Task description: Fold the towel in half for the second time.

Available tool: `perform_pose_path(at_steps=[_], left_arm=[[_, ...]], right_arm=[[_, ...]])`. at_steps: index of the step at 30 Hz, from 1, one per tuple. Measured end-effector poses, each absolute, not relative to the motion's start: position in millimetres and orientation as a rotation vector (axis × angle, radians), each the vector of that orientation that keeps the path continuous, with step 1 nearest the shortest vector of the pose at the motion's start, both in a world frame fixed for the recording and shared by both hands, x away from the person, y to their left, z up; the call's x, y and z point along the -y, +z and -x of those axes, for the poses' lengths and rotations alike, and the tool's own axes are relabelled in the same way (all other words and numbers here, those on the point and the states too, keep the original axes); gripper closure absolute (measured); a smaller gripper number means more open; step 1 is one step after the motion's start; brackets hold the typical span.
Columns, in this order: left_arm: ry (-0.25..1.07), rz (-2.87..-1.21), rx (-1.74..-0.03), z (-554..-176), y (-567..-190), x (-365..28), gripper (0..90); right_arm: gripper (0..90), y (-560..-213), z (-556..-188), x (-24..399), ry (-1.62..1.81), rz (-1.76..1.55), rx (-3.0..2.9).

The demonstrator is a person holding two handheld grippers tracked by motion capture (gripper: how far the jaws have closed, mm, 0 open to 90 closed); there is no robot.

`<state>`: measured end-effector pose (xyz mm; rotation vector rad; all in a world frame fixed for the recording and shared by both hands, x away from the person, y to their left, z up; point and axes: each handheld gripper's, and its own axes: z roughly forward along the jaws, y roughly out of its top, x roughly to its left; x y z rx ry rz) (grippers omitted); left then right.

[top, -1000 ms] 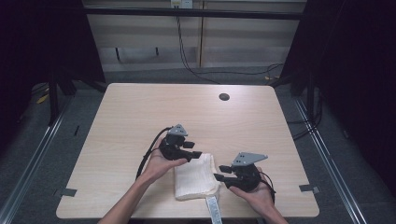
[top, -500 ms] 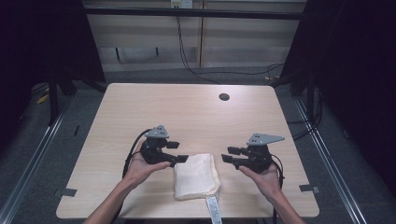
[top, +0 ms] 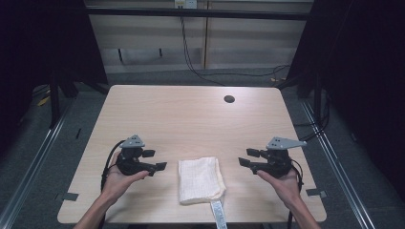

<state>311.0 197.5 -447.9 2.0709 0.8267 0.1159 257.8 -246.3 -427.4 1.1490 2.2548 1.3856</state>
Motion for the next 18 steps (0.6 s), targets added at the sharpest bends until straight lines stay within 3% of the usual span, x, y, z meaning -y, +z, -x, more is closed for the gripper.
perform_pose_path(at_steps=[18], left_arm=[[0.204, -1.99, -0.938, -263, -465, -256, 25.8]], right_arm=[[42.8, -442, -234, 296, 1.407, -1.262, -2.081]])
